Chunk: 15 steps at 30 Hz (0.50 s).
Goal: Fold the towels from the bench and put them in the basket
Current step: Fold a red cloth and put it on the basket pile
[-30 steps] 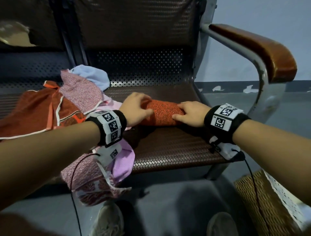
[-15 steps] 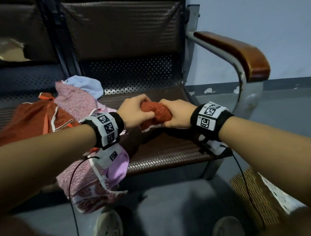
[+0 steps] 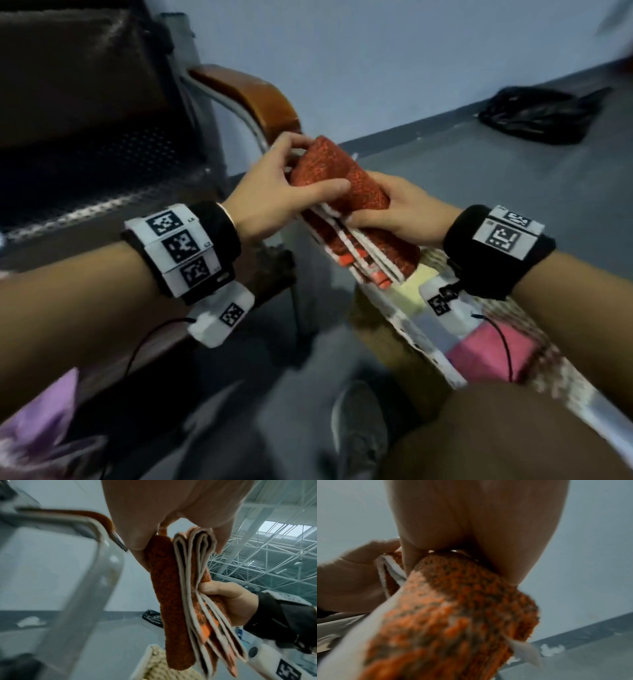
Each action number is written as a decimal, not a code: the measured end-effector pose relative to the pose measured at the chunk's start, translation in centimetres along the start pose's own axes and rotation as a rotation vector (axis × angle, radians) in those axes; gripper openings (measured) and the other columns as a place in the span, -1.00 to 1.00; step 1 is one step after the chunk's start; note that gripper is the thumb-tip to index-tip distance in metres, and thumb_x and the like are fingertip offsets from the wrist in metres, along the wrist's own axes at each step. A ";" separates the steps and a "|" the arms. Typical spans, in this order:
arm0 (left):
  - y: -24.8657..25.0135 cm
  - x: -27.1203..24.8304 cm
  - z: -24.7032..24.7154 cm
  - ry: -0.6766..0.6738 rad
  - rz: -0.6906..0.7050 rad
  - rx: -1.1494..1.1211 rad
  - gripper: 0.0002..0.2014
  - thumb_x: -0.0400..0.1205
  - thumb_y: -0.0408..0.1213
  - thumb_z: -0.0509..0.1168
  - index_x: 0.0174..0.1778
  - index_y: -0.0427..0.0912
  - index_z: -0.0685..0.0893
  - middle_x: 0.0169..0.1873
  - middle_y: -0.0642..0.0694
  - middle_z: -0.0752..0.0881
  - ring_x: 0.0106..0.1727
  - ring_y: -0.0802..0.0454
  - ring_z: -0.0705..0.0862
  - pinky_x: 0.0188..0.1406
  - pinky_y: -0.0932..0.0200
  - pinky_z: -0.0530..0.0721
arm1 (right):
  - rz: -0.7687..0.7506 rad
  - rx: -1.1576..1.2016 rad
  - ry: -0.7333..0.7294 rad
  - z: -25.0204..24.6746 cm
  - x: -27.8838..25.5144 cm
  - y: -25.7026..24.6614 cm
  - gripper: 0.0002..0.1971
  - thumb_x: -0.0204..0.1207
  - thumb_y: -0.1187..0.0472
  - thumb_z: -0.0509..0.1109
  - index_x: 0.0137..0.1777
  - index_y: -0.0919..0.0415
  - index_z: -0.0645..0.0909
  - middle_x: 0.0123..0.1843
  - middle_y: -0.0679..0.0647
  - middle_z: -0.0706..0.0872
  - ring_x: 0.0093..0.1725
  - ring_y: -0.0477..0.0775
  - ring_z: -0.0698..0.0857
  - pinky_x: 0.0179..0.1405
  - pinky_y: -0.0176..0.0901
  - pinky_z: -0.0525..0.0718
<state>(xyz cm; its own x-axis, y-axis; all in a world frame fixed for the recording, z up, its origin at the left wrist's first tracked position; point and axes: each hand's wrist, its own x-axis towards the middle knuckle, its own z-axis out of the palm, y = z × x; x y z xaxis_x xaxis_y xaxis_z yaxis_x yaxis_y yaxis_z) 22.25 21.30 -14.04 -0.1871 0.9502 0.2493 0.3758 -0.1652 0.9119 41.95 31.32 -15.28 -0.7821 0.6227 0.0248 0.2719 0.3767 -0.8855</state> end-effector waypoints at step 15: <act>-10.7 10.7 26.7 -0.442 -0.599 0.242 -0.76 0.59 -0.11 0.41 0.09 -0.13 0.61 -0.27 -0.03 0.72 -0.31 0.02 0.73 -0.41 0.26 0.64 | 0.794 0.786 0.680 -3.7 -5.7 20.7 -0.61 0.56 0.15 0.26 0.29 0.33 0.64 -0.10 0.22 0.84 -0.27 0.13 0.84 -0.31 -0.07 0.82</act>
<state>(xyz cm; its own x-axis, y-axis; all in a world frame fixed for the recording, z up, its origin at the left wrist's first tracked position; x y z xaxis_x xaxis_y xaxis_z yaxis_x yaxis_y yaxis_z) 40.44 40.26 -29.86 -0.0604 0.8847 -0.4622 0.5219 0.4227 0.7409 54.09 38.16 -32.02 -0.0599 0.7954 -0.6031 -0.0537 -0.6059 -0.7937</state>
